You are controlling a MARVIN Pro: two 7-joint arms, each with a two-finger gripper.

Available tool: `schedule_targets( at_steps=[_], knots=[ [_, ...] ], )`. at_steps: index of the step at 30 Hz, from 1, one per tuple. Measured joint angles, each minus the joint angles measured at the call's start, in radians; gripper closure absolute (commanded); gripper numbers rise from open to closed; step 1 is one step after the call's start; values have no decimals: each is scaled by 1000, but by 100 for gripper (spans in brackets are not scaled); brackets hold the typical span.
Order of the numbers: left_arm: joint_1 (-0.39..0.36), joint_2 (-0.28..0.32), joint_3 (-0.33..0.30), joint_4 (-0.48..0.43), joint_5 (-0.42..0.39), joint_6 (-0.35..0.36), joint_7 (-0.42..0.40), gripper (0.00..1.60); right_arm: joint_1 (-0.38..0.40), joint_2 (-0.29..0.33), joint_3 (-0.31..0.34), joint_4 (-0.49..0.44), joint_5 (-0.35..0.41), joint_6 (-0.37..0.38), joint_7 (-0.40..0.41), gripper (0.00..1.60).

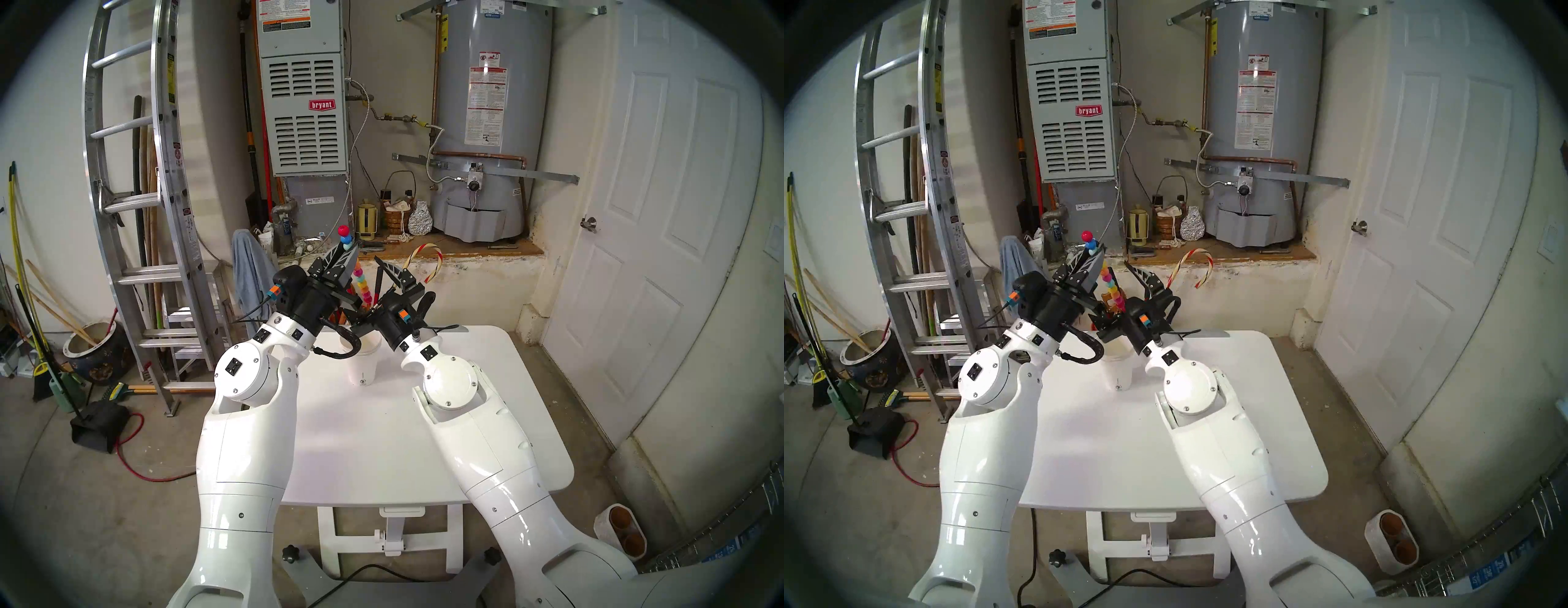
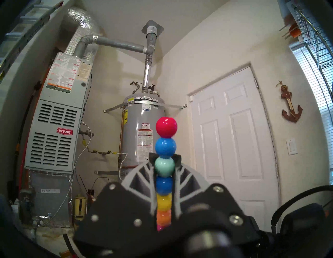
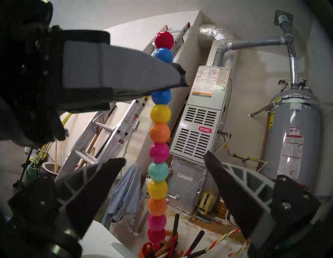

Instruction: Switch the marker to another color

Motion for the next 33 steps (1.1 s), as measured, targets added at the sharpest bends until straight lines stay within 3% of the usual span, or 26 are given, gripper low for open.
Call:
schedule_targets(
  at_steps=[14, 27, 33],
  knots=[
    [-21, -5, -20, -18, -18, 7, 15, 160, -61, 41, 70, -76, 41, 0, -6, 0],
    [-27, 13, -26, -9, -16, 4, 6, 160, -195, 114, 186, -236, 233, -27, 94, 0],
    [-22, 26, -17, -19, -8, 9, -12, 160, -256, 148, 296, -321, 307, 33, 92, 0]
  ],
)
